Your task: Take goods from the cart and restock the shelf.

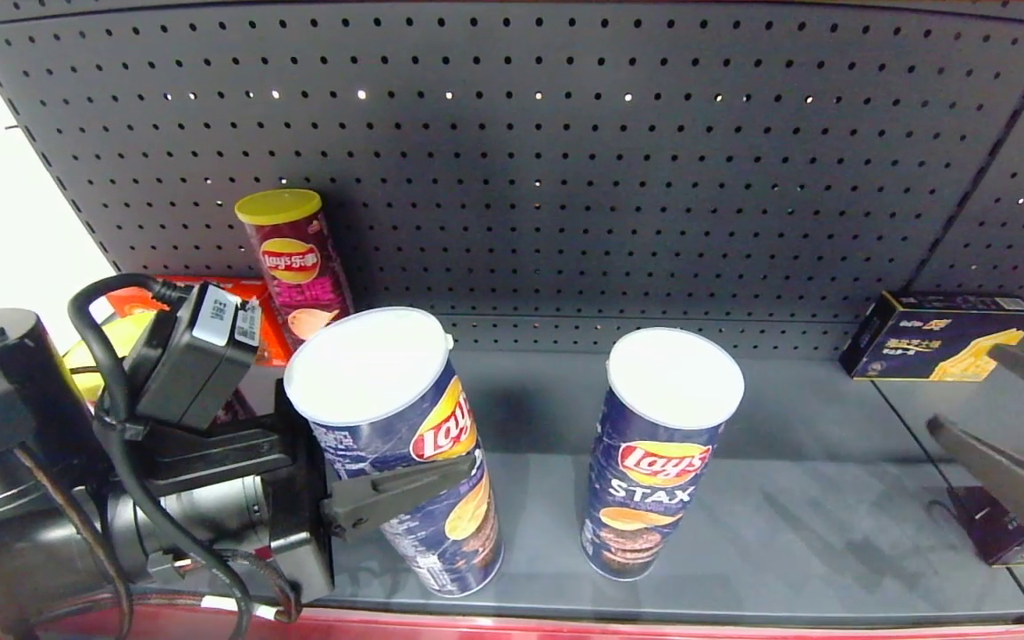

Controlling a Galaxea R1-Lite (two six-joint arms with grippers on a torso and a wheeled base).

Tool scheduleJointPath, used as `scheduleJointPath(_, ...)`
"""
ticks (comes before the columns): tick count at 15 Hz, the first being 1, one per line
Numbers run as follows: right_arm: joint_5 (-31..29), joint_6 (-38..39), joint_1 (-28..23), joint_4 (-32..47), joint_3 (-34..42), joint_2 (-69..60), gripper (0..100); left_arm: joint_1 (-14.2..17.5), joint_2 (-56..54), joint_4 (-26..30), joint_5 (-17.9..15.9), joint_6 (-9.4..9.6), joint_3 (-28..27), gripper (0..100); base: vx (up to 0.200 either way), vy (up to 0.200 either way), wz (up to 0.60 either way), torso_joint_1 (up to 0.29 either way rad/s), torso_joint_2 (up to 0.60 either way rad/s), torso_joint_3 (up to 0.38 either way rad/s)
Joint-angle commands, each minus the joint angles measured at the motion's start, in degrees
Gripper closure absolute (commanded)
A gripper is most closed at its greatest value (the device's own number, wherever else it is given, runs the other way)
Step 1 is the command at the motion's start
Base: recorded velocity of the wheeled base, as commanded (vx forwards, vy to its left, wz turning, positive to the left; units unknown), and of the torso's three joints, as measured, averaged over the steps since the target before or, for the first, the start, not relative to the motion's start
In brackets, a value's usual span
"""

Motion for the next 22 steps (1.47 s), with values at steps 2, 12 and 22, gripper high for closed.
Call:
scheduleJointPath(2, -4.9, 0.6, -5.6, 11.8, 7.8, -21.9, 0, 0.3, -0.4, -0.1, 0.0, 0.06, 0.3, 100, 0.000, 0.000, 0.00, 0.000, 0.00, 0.000)
scheduleJointPath(12, -24.4, 1.2, -12.3, 59.6, 10.9, -56.8, 0, -0.1, -0.9, -0.1, -0.1, 0.06, 1.5, 100, 0.000, 0.000, 0.00, 0.000, 0.00, 0.000)
scheduleJointPath(22, -24.2, 1.5, -12.3, 59.2, 11.1, -56.8, 0, -1.2, -1.4, -4.5, -0.1, -0.29, 0.4, 100, 0.000, 0.000, 0.00, 0.000, 0.00, 0.000)
